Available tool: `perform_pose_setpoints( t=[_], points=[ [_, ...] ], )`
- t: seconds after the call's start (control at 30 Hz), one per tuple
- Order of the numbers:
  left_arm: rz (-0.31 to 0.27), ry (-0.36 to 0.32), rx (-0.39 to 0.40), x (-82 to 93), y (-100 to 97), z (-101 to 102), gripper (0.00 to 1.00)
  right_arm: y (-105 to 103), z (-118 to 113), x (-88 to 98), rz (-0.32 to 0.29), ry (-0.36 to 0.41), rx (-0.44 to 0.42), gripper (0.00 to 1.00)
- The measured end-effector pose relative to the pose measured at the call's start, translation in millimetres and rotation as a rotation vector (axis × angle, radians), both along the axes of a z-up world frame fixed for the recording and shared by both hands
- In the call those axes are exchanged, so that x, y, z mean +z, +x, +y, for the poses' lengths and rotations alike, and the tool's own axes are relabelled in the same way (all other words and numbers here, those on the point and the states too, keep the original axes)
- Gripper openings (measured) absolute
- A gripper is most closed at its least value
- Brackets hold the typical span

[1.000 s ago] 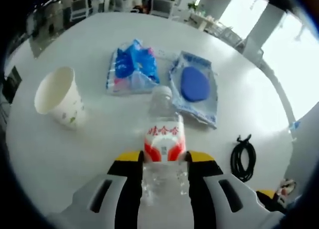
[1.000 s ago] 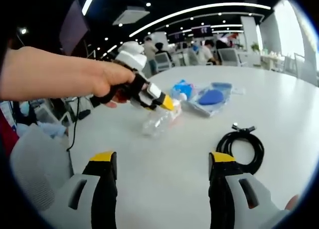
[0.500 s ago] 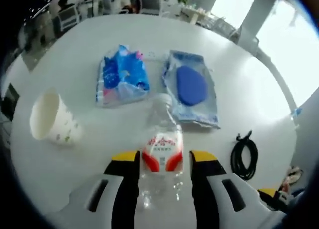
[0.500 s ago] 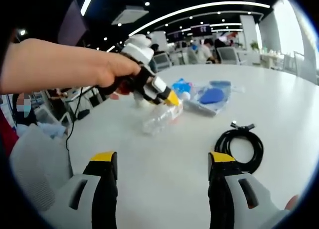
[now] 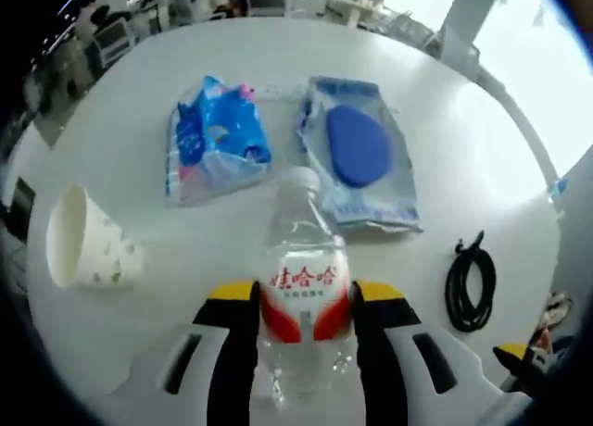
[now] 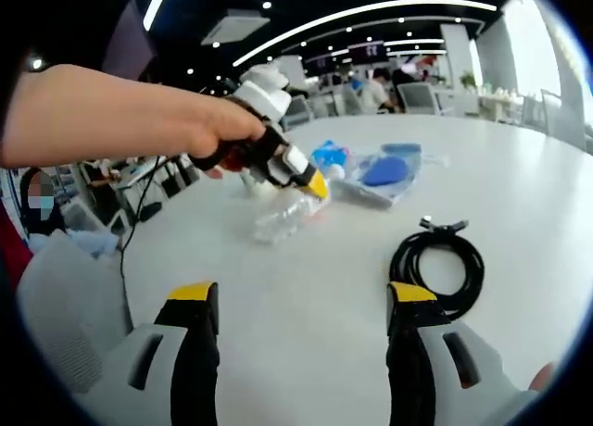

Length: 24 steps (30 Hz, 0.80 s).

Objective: Arrange the tabletop items into an orderly group along one side of the table until the central work area is clear of visible clutter.

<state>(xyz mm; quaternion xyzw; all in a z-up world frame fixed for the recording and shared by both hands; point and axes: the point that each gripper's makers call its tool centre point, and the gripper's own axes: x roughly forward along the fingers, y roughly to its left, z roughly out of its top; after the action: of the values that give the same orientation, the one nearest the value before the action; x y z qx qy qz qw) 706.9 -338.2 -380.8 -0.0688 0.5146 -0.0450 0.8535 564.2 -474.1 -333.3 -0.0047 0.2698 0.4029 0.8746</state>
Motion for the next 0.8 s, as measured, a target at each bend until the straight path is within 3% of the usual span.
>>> perform_pose_setpoints(
  t=[0.3, 0.8],
  points=[
    [0.003, 0.002, -0.001, -2.4, -1.0, -0.1, 0.37, -2.3, 4.1, 2.9, -0.007, -0.002, 0.026, 0.74],
    [-0.085, -0.015, 0.021, 5.5, -0.6, 3.5, 0.33, -6.3, 7.8, 4.4, -0.01, 0.003, 0.041, 0.74]
  ],
)
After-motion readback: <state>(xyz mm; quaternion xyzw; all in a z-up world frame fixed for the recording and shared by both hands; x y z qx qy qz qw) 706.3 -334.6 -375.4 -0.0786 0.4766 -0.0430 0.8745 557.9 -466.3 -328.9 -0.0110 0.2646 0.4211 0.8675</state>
